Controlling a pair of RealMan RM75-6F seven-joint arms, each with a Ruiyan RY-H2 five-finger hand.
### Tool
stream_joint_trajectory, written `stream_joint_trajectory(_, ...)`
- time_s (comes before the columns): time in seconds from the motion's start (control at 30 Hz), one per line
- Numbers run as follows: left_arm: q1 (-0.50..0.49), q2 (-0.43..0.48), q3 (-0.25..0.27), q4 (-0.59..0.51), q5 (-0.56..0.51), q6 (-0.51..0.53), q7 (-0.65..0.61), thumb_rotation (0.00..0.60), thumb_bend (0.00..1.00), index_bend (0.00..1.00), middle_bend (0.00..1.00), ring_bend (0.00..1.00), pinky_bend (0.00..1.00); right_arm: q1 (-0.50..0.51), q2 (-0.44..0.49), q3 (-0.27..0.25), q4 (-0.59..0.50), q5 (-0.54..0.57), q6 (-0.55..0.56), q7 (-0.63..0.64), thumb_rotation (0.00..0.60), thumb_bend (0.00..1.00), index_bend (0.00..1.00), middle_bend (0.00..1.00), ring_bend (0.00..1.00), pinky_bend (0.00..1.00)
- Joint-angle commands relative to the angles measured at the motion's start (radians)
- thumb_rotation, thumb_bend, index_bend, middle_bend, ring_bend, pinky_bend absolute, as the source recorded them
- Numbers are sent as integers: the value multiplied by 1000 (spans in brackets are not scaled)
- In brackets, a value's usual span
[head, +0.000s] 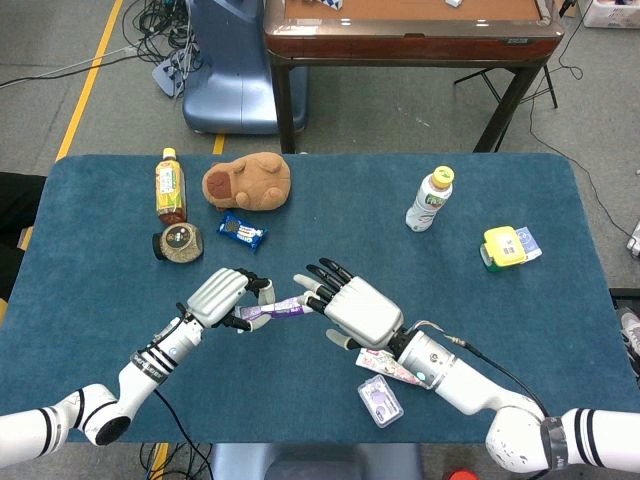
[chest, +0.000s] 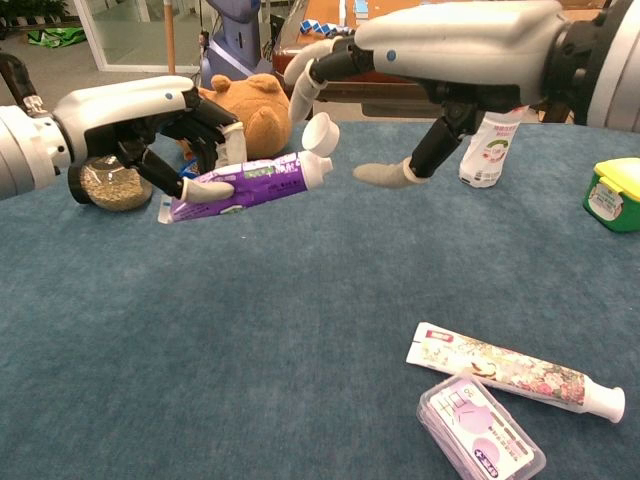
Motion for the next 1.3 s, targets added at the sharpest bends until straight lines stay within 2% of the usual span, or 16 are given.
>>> stream_joint_trajectory(0.03,2,1,2,2,-1,0,-9,600,345,555,663,466,390,9,-3,-8,13,24,-2,-7,597,412,246,96,0,0)
stream_joint_trajectory(0.43,13,4,9,26,3,11,-81,600,358,561,671,467,391,4,-4,-37,52,60,34,17,598,413,247,96,0,0)
stream_joint_trajectory(1.3,22,38,-19,37,-27,9,-207,600,358,568,678,467,391,14,-112,-60,164,59,69,134,598,414,247,96,0,0)
